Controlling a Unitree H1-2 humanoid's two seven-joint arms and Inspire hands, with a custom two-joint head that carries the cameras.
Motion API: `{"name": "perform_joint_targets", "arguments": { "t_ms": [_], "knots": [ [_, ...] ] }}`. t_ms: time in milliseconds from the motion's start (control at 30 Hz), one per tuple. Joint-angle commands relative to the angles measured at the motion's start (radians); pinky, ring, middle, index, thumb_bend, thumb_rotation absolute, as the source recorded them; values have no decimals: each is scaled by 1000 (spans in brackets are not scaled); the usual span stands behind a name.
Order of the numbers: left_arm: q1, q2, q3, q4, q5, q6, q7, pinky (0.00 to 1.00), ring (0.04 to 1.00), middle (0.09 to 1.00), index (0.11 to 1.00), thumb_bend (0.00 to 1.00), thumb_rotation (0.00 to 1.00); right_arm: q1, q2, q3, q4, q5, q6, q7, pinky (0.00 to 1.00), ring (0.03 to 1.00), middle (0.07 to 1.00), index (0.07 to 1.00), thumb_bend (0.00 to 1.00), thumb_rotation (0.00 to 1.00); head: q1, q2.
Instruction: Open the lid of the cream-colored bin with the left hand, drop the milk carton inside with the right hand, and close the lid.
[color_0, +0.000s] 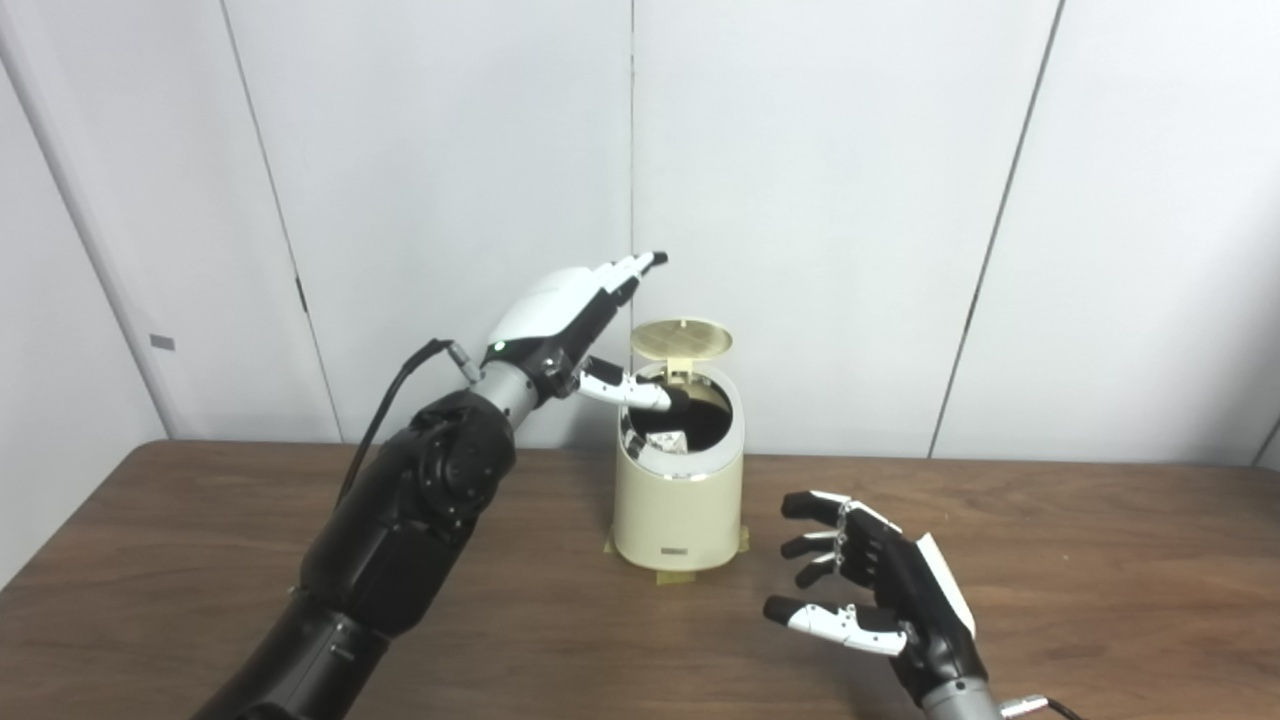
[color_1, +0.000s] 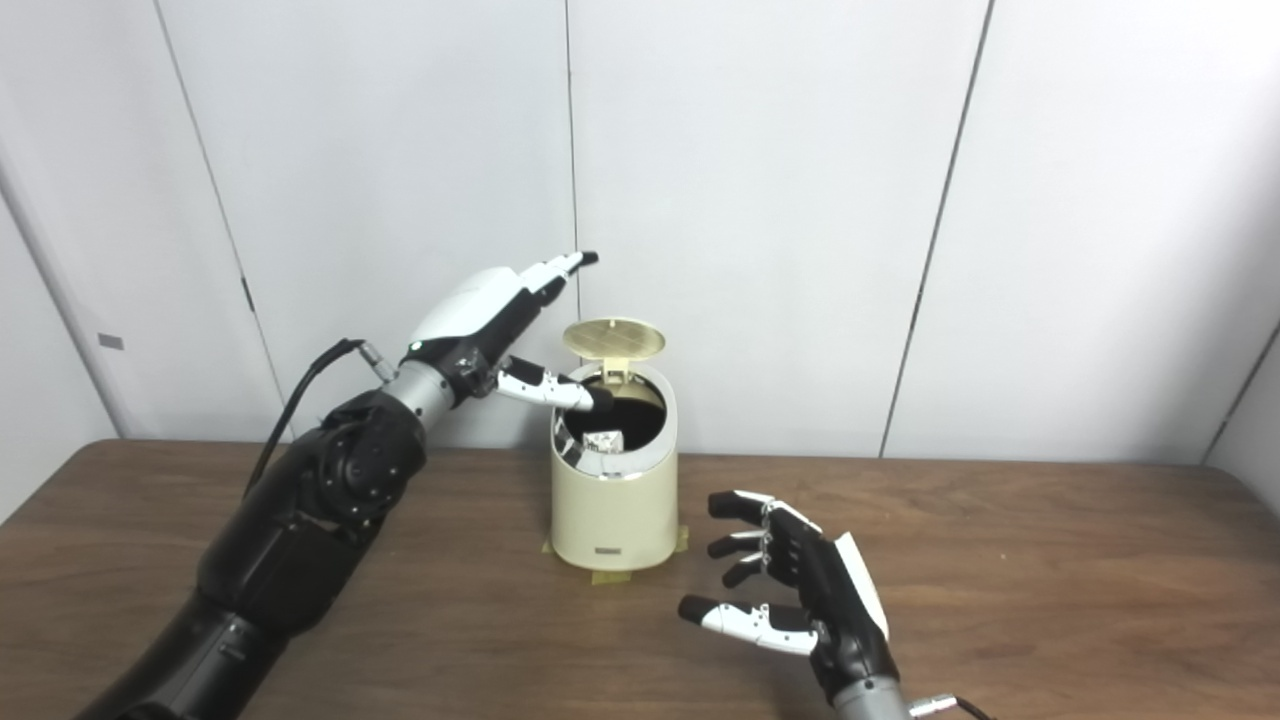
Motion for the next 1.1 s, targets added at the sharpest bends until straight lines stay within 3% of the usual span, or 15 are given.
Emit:
{"name": "perform_joint_targets", "arguments": {
  "t_ms": [0, 67, 333, 1067],
  "knots": [
    [-76, 26, 1, -5, 17, -30, 4, 951, 1000, 996, 923, 849, 348, -30, 6, 2, -26, -3, -37, -8, 461, 610, 752, 695, 650, 172, -4, 1],
    [-78, 28, -1, 1, 16, -36, -13, 992, 1000, 971, 890, 867, 320, -30, 7, 3, -26, -8, -36, -11, 459, 608, 753, 697, 648, 160, -4, 1],
    [-56, 59, -9, 3, 1, -120, -60, 1000, 1000, 935, 881, 839, 315, -31, 7, 7, -28, -26, -26, -11, 452, 596, 755, 697, 646, 163, -7, 5],
    [2, 115, 9, -64, -27, -196, -153, 1000, 1000, 912, 865, 817, 317, -43, 21, 25, -6, -49, 2, -18, 452, 587, 764, 691, 651, 149, -27, 6]
  ]
}}
